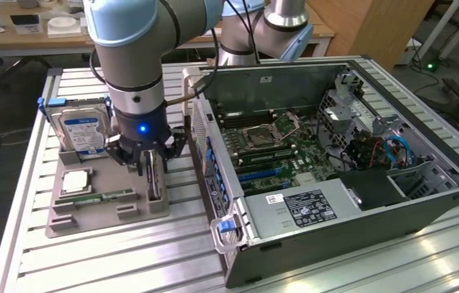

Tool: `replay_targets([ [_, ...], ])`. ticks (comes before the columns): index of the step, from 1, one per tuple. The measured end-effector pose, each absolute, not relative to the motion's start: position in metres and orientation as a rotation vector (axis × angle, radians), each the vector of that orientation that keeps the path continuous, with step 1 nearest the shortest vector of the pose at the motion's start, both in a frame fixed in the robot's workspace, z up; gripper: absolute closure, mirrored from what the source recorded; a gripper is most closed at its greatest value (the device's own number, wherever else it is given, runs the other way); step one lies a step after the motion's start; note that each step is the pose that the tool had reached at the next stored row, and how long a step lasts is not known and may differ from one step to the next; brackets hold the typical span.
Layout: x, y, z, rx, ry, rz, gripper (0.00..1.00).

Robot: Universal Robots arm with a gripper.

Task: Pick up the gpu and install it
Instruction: 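Pick up the gpu and move the gpu toward the slot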

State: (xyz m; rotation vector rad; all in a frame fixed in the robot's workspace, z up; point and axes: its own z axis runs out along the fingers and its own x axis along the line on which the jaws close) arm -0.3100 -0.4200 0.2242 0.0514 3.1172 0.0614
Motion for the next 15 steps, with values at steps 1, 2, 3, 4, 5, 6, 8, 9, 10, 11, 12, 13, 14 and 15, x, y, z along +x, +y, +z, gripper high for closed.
replay_targets([
  [1,-0.31,-0.42,0.2242,0.052,3.117,0.062,0.47],
  [2,-0.31,-0.42,0.2242,0.052,3.117,0.062,0.47],
  [3,-0.31,-0.4198,0.224,0.052,3.117,0.06,0.47],
  [4,-0.31,-0.4195,0.224,0.052,3.117,0.051,0.47],
  [5,-0.3099,-0.4188,0.2239,0.052,3.117,0.04,0.47],
  [6,-0.3099,-0.4183,0.2238,0.051,3.117,0.033,0.47],
  [8,-0.3094,-0.4156,0.2231,0.051,3.117,0.014,0.47],
  [9,-0.309,-0.4137,0.2227,0.051,3.117,0.005,0.47],
  [10,-0.3088,-0.4123,0.2223,0.051,3.117,0.002,0.47],
  [11,-0.3088,-0.4114,0.2221,0.051,3.117,0.001,0.47],
  [12,-0.3088,-0.4114,0.222,0.051,3.117,0.0,0.47],
  [13,-0.3087,-0.4113,0.2221,0.051,3.117,-0.001,0.47],
  [14,-0.3088,-0.4109,0.2221,0.051,3.117,-0.005,0.47],
  [15,-0.3088,-0.4106,0.2221,0.051,3.117,-0.01,0.47],
])
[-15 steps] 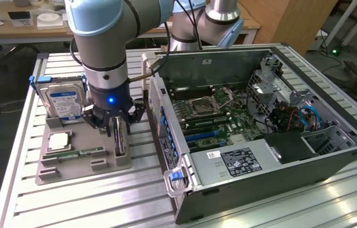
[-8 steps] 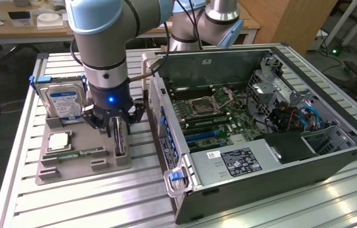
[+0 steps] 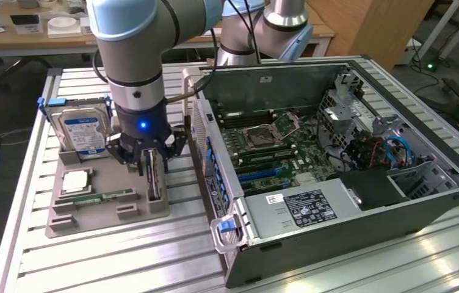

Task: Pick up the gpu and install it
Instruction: 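Pick up the gpu and move the gpu toward the slot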

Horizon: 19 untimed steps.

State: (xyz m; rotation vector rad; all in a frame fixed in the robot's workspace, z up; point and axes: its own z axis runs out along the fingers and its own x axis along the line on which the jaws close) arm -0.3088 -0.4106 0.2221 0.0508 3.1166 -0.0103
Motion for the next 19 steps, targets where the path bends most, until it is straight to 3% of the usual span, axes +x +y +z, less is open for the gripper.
replay_targets([
  [7,-0.3088,-0.4105,0.2221,0.051,3.116,-0.015,0.49],
  [12,-0.3088,-0.4105,0.2221,0.051,3.116,-0.016,0.72],
  [19,-0.3088,-0.4105,0.2221,0.051,3.116,-0.015,0.73],
])
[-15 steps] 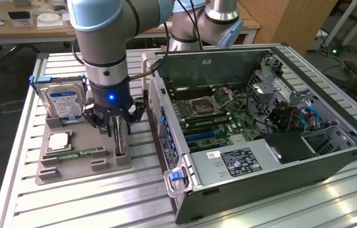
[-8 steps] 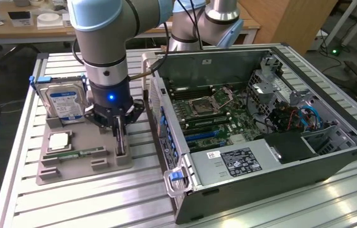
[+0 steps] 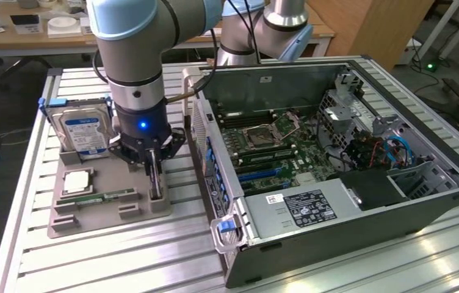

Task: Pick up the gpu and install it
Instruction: 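Pick up the gpu and move the gpu toward the slot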

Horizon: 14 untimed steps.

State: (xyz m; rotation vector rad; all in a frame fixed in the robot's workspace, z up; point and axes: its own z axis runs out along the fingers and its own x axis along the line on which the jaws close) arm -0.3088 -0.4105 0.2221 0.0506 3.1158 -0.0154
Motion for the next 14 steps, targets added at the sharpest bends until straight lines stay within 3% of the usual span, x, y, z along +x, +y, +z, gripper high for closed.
replay_targets([
  [5,-0.309,-0.411,0.227,0.05,3.116,-0.016,0.73],
  [14,-0.309,-0.41,0.267,0.051,3.116,-0.015,0.73],
])
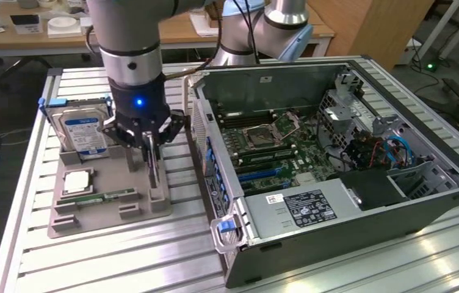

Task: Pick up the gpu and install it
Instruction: 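Pick up the gpu and move the gpu toward the slot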

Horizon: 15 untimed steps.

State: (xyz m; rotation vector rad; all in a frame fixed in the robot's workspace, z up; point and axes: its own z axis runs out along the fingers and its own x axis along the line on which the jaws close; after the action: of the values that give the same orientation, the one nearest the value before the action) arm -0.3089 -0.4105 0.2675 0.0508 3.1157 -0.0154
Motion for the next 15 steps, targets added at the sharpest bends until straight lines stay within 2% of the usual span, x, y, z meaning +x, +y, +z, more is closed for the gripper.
replay_targets([
  [15,-0.309,-0.41,0.336,0.051,3.116,-0.016,0.73],
])
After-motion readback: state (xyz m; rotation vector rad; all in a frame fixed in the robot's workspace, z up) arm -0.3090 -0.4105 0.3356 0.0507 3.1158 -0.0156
